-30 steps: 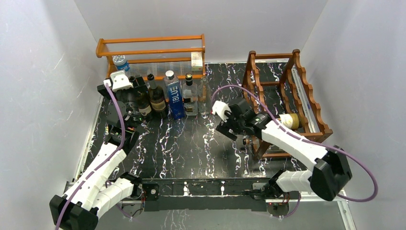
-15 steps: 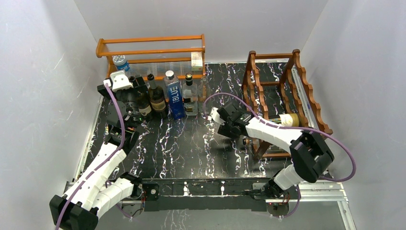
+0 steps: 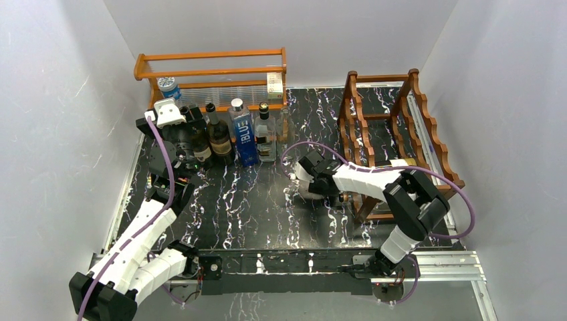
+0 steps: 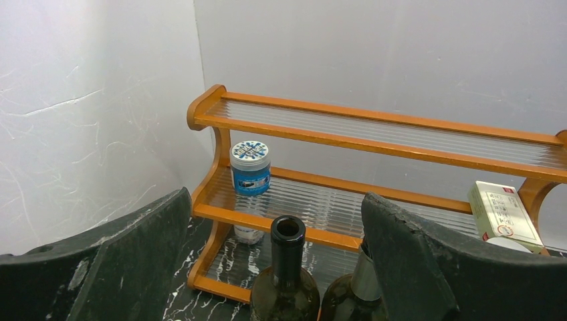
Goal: Take the wine bottle off the wine rack
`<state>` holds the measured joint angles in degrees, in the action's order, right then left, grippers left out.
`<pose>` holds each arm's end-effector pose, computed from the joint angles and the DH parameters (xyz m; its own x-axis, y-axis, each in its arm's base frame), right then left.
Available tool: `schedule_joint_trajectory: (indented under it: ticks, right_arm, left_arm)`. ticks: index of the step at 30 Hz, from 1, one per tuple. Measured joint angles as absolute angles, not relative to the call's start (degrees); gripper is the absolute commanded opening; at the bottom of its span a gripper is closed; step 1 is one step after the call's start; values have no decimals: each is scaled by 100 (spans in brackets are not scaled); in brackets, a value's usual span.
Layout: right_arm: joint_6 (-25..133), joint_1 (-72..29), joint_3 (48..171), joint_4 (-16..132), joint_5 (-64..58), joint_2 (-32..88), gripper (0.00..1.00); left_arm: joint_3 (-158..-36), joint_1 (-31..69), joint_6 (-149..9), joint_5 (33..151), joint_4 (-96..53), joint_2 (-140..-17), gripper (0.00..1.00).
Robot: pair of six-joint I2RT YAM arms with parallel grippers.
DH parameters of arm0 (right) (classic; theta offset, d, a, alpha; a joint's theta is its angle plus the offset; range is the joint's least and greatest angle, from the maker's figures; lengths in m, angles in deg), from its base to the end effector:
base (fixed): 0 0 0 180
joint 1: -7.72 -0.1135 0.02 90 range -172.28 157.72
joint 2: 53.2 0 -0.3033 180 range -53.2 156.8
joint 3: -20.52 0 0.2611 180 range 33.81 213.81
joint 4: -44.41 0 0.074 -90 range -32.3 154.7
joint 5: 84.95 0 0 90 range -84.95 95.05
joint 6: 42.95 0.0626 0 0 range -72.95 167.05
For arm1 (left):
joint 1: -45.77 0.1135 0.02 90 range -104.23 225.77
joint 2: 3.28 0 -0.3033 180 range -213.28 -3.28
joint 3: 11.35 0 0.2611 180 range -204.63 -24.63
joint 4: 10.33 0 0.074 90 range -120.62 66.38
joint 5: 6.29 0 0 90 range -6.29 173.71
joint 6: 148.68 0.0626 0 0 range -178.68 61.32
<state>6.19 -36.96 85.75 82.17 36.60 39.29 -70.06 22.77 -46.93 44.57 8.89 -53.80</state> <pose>0.2499 0.2011 0.1815 -0.1982 -0.9801 -0.0091 -0.7560 0.1588 -0.6350 0.1944 -0.0396 0.4412 0.3716 0.0139 -0.9283 -0.2946 0.9500 -0.1037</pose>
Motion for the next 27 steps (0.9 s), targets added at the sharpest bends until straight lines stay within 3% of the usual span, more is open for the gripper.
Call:
schedule_joint_trajectory:
  ticks: [4,19,27]
  right_arm:
    - [503,-3692,8536,8062,3817,4124,67]
    - [37,-3661,8276,7277,4462,4454,69]
    - [-105,-3567,8265,6953,4558,4565,60]
  left_arm:
    - [-7006,2277,-4693,4464,891,-5380,98]
    - [-7004,2277,-4685,4475,894,-5354,98]
    - [-7004,2277,-4672,4475,902,-5343,98]
